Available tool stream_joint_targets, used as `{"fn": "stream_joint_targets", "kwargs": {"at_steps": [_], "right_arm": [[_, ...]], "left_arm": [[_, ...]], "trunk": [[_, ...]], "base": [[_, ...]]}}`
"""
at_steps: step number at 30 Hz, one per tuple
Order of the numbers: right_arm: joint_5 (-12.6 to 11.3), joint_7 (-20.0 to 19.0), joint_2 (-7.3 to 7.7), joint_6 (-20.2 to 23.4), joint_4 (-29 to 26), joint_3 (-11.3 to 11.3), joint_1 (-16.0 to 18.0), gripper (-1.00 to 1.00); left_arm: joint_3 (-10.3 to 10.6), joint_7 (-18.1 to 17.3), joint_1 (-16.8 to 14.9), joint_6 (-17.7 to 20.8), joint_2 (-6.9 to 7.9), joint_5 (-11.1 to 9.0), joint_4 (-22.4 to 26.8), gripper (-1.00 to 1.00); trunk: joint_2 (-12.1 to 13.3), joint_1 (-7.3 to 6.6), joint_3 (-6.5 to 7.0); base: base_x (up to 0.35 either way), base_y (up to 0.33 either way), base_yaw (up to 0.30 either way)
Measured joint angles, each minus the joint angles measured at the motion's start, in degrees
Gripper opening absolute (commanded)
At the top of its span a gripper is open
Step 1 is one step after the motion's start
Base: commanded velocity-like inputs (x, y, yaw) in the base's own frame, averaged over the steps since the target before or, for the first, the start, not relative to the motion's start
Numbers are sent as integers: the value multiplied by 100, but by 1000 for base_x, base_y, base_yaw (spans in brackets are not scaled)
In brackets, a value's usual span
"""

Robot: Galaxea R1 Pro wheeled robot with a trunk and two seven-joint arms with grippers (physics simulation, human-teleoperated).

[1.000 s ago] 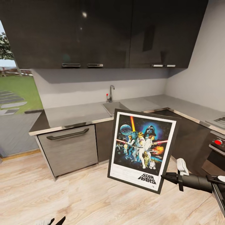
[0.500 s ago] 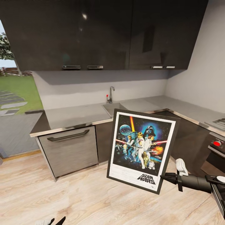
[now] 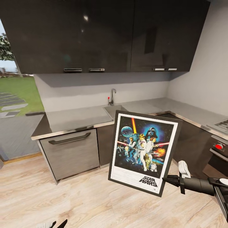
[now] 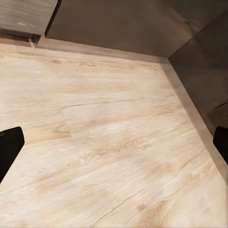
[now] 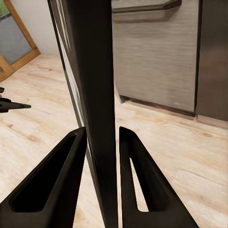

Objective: Pick up the poster from the kitchen countertop and hang it on one of the wall nails in the kitchen.

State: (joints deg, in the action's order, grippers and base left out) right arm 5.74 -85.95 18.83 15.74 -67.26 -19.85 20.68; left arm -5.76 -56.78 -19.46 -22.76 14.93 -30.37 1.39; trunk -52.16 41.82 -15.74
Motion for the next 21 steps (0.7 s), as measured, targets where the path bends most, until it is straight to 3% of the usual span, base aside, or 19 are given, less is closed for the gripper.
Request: {"fn": "stream_joint_targets", "kwargs": {"at_steps": [21], "right_arm": [[2,3,0,0,0,0,0,-100]], "left_arm": [[-4,0,0,0,-8,0,0,100]], "trunk": [[843,-462,378]], "base": [[0,0,0]]}}
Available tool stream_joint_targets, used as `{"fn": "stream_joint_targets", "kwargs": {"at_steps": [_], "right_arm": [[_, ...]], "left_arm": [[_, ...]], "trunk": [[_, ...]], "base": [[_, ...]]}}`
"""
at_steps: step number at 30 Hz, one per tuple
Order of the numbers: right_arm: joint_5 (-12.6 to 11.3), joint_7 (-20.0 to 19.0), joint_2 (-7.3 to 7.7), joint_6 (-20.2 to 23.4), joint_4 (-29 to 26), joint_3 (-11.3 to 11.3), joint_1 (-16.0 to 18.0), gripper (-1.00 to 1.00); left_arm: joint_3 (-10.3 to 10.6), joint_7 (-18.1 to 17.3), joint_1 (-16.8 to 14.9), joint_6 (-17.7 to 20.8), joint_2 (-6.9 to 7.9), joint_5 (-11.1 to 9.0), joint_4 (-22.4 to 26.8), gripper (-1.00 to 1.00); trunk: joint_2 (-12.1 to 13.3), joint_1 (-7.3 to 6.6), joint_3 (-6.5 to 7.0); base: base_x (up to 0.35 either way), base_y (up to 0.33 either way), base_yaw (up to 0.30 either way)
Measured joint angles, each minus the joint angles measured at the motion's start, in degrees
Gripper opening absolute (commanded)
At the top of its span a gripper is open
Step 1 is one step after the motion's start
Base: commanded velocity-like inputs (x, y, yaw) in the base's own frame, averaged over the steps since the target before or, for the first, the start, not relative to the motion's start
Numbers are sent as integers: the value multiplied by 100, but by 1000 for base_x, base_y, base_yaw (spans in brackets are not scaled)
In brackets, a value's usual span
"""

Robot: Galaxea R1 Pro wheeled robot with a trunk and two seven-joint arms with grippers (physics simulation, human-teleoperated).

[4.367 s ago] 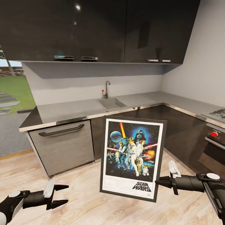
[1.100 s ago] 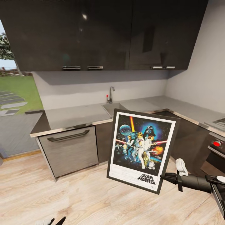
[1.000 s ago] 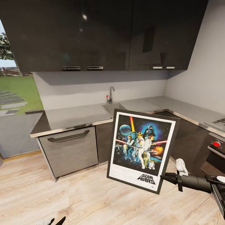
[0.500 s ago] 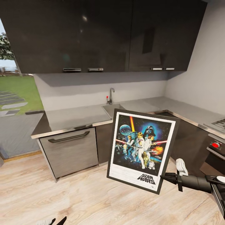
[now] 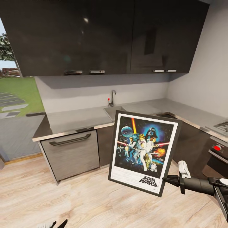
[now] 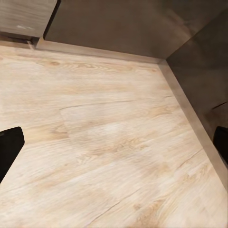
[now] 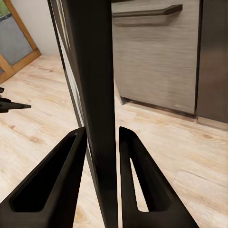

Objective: Pick up the poster from the kitchen countertop and hang it on one of the wall nails in the kitchen.

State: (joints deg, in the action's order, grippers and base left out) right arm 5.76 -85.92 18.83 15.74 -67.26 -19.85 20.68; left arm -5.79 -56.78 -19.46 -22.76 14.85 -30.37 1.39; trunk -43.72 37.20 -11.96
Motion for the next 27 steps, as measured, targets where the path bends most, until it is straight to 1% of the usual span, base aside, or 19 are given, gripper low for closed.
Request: {"fn": "stream_joint_targets", "kwargs": {"at_steps": [27], "right_arm": [[0,0,0,0,0,-7,0,-100]], "left_arm": [[2,0,0,0,0,0,0,100]], "trunk": [[1085,-594,487]], "base": [[0,0,0]]}}
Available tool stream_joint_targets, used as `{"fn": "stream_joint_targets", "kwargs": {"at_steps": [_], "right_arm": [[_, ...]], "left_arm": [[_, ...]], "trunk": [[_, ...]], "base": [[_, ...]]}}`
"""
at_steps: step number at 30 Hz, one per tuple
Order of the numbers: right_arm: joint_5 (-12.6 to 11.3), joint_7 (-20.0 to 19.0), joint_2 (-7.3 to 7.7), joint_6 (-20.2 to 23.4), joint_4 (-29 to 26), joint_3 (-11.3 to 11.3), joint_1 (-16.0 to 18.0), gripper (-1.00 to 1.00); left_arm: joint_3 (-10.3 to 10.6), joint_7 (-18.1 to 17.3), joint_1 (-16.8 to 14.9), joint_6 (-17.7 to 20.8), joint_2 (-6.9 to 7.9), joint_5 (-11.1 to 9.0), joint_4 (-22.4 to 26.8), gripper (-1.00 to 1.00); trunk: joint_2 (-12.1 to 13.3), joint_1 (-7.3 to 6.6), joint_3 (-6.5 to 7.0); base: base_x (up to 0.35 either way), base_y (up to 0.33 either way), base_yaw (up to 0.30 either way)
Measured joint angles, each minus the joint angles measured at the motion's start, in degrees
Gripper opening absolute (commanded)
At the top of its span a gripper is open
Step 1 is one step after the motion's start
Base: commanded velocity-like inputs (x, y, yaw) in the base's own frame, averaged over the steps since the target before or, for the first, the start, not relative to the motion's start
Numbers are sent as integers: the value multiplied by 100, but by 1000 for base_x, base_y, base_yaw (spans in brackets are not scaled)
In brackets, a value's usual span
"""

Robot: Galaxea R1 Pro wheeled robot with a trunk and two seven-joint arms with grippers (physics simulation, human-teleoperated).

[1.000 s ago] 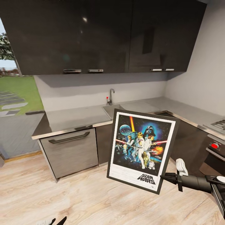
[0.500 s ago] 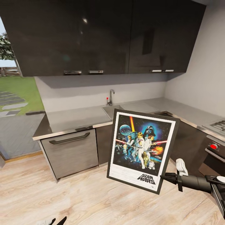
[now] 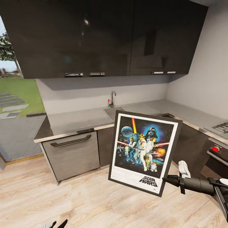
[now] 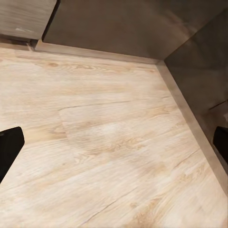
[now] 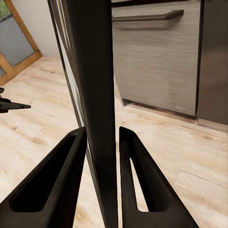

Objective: Pick up the poster from the kitchen countertop and hang it on one of the wall nails in the kitchen.

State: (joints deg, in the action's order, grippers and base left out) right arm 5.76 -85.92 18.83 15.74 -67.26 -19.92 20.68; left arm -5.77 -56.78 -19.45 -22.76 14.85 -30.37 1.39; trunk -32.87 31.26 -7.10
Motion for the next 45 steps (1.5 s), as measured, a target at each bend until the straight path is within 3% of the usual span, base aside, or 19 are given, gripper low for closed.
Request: {"fn": "stream_joint_targets", "kwargs": {"at_steps": [25,45], "right_arm": [[0,-1,0,-2,0,-1,-1,-100],[-2,-3,0,-8,0,-1,-1,-100]], "left_arm": [[1,0,0,0,0,0,0,100],[0,0,0,0,0,0,0,100]], "trunk": [[1006,-551,452],[1008,-551,452]], "base": [[0,0,0],[0,0,0]]}}
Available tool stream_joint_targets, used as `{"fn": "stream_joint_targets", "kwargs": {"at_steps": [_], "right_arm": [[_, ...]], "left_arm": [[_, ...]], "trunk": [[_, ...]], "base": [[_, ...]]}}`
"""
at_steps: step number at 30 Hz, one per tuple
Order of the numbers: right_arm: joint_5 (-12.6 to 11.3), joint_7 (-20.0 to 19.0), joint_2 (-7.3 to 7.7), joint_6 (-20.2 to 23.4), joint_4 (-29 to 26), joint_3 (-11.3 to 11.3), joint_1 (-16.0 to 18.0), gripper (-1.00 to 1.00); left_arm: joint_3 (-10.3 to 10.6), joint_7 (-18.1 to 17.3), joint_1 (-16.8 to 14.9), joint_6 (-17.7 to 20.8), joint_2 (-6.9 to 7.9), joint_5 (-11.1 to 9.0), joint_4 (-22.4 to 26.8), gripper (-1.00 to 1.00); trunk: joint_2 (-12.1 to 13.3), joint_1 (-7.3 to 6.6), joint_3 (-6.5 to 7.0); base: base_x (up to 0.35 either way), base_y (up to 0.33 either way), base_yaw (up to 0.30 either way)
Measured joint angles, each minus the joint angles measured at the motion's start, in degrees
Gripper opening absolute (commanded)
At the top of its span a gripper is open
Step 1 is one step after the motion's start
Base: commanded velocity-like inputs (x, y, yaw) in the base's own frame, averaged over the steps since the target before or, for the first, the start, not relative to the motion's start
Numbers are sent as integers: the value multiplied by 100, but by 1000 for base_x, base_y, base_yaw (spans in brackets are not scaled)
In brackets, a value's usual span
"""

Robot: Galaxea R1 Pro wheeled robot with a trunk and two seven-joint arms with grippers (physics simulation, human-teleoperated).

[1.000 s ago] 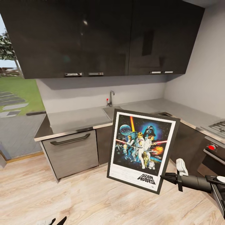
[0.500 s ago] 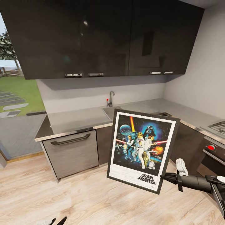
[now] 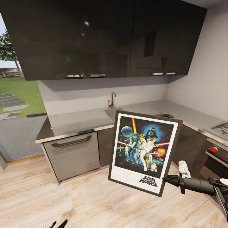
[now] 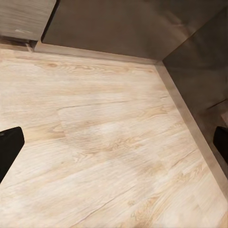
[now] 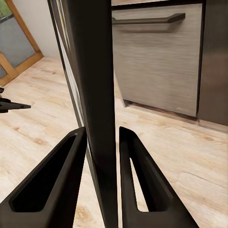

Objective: Pick up the poster from the kitchen countertop and hang it on one of the wall nails in the kitchen.

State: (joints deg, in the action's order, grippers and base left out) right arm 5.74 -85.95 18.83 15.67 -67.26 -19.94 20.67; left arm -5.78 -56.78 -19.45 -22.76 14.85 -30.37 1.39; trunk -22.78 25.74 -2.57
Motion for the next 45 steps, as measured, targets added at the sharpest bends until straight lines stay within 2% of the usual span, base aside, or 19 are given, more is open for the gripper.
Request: {"fn": "stream_joint_targets", "kwargs": {"at_steps": [15,34,42,45], "right_arm": [[-6,-6,0,-1,-5,1,-14,-100],[0,4,-6,-7,-4,18,-15,-100],[6,9,-9,-10,-7,25,-15,-100],[29,11,-81,-11,-20,33,-15,-100]], "left_arm": [[-1,0,1,0,0,-1,1,100],[-1,-3,2,5,9,-3,-4,100],[-1,-1,2,1,10,-2,1,100],[0,-1,2,0,10,-2,-2,100]], "trunk": [[0,0,0],[1,0,0],[0,0,0],[0,0,0]], "base": [[0,0,32],[0,236,273],[0,83,288],[0,21,288]]}}
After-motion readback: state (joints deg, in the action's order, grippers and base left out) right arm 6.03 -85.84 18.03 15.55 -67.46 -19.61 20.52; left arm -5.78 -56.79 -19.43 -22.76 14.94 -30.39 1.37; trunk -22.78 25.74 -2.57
